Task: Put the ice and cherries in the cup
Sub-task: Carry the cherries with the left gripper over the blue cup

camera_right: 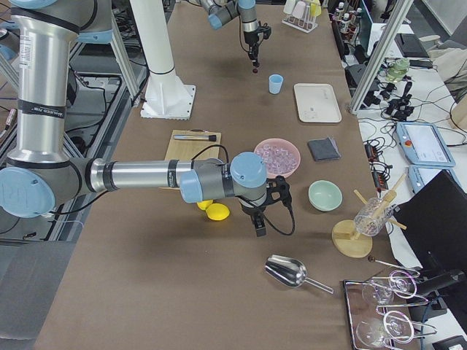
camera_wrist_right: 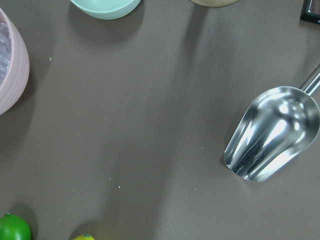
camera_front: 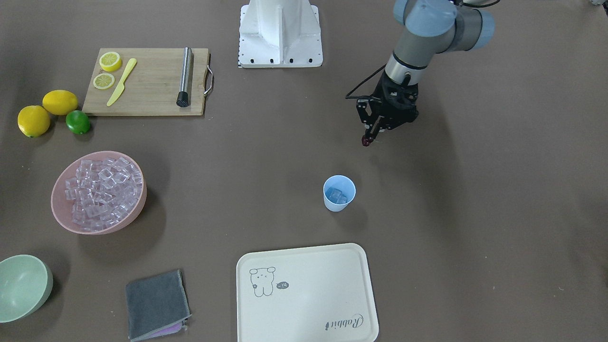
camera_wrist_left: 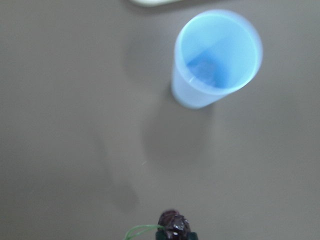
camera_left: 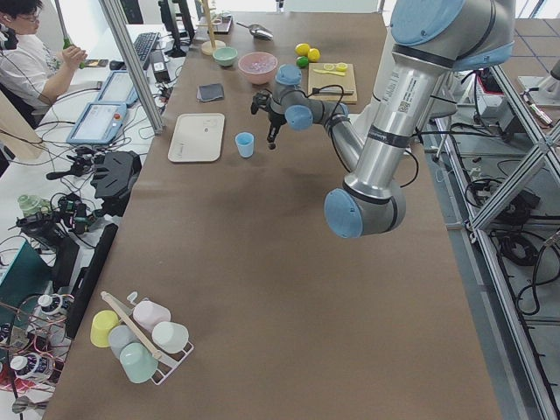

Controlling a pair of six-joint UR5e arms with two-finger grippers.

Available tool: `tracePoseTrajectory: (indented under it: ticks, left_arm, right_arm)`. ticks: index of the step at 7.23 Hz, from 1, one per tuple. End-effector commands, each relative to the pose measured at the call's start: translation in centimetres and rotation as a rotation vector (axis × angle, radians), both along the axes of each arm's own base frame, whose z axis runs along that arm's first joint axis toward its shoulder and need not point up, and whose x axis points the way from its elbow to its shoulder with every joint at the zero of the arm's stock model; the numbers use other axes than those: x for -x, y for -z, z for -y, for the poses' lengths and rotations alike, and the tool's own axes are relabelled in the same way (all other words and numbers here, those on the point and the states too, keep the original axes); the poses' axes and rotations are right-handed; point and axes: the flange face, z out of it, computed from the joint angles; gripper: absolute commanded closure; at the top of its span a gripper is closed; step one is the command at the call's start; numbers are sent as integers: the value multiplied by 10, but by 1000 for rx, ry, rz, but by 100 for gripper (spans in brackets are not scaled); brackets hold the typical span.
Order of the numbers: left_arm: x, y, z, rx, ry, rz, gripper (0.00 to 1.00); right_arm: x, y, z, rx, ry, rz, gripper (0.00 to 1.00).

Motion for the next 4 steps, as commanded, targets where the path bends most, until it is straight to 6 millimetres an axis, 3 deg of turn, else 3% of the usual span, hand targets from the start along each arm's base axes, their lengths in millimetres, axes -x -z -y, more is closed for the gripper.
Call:
tracePoseTrajectory:
  ticks: [1,2,3,4]
  left_arm:
    - [22,39,59,42,42,-19,100]
    - [10,45,81,43,54,-18,100]
    - [-14,47,106,38,55,-23,100]
    - [-28,31,118,27,54,-37,100]
  right_arm:
    - [0,-1,0,4,0,1,2]
    - [0,-1,0,4,0,1,2]
    - [0,-1,-1,3,1,1,2]
    - [0,-3,-3,6,1,1,2]
